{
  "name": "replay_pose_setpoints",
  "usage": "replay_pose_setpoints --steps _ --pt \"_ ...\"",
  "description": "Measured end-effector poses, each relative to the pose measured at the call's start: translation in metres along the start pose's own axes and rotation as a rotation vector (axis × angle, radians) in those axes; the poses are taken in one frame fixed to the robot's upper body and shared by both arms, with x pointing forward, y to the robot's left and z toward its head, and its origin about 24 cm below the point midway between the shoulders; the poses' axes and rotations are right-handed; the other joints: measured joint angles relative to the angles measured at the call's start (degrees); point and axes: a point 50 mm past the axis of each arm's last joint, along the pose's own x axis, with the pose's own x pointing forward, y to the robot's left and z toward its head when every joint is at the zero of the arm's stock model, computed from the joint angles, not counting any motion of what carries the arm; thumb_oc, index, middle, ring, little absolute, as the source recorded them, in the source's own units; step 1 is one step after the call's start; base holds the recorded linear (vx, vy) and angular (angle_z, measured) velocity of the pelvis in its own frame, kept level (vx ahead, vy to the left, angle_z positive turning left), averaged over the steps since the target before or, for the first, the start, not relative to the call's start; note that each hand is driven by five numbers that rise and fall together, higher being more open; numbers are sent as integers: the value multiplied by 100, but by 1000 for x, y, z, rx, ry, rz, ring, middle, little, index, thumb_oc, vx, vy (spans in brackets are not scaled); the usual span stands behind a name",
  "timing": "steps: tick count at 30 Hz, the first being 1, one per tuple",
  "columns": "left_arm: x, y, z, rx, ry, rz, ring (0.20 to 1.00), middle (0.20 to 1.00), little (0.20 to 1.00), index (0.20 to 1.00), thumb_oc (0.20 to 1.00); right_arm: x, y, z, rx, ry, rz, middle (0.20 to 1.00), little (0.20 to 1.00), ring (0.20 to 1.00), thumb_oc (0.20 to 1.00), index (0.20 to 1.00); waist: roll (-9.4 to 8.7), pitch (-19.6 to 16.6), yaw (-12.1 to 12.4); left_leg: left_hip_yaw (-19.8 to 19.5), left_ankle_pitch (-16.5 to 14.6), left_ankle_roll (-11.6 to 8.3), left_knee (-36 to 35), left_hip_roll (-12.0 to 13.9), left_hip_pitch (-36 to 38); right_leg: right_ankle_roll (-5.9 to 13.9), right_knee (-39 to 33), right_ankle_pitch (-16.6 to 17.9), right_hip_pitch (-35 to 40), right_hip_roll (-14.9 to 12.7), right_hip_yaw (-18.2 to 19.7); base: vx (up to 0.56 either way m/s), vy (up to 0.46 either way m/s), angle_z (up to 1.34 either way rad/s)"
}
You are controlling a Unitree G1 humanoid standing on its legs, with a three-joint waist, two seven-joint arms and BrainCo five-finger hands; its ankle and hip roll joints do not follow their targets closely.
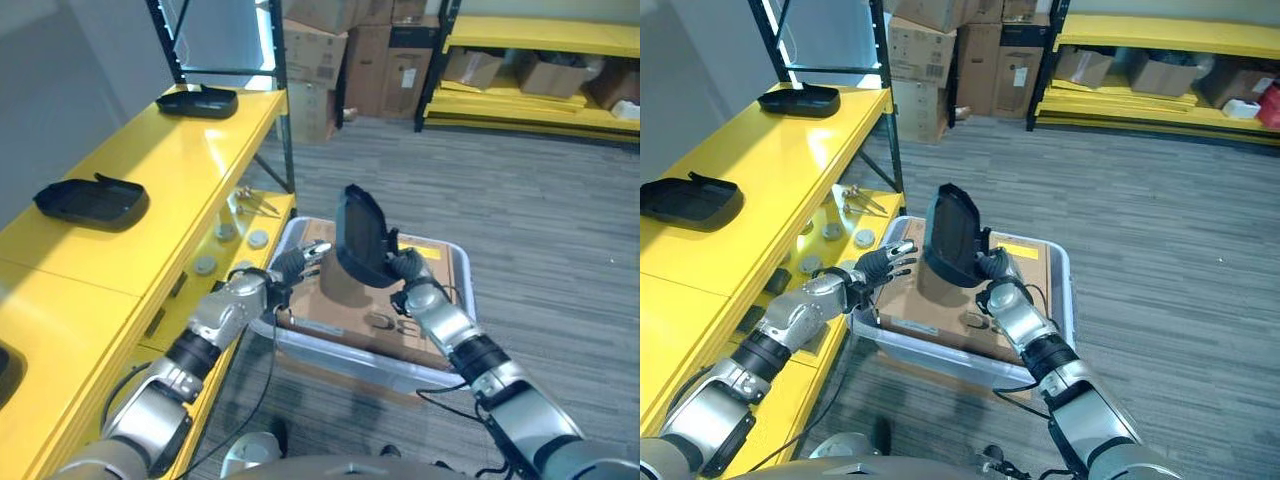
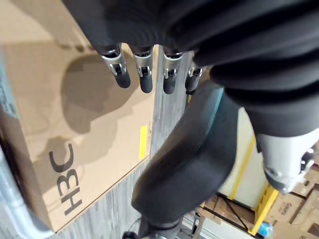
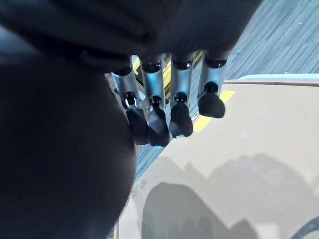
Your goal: Move parts from the plastic box to the shelf.
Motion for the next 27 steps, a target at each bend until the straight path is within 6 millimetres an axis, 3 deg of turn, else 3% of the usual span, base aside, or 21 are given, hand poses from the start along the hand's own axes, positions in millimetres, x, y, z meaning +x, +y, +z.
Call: replay_pose_setpoints --steps 3,11,25,27 --pt "3 2 -14 -8 80 30 1000 1000 1000 1000 1000 1 0 5 -60 -27 3 200 200 200 200 200 -1 0 5 23 50 -24 -79 36 34 -22 -1 19 -19 37 15 7 -9 -4" --pt "10 -11 -22 -39 111 38 1000 1000 1000 1000 1000 5 3 18 -166 -80 61 200 200 200 200 200 -26 -29 17 56 99 -57 -173 83 103 -24 -13 19 -19 90 57 1 -7 -3" --pt "7 -2 -18 -187 59 83 1000 1000 1000 1000 1000 4 6 16 -307 -99 146 200 200 200 200 200 -35 -37 58 106 104 -64 -196 99 164 -38 -41 27 10 107 94 0 0 0" --pt "3 4 -21 -276 33 98 1000 1000 1000 1000 1000 4 8 15 -322 -113 150 200 200 200 200 200 -37 -40 26 122 105 -65 -216 99 186 -38 -49 27 4 107 105 -5 0 -4"
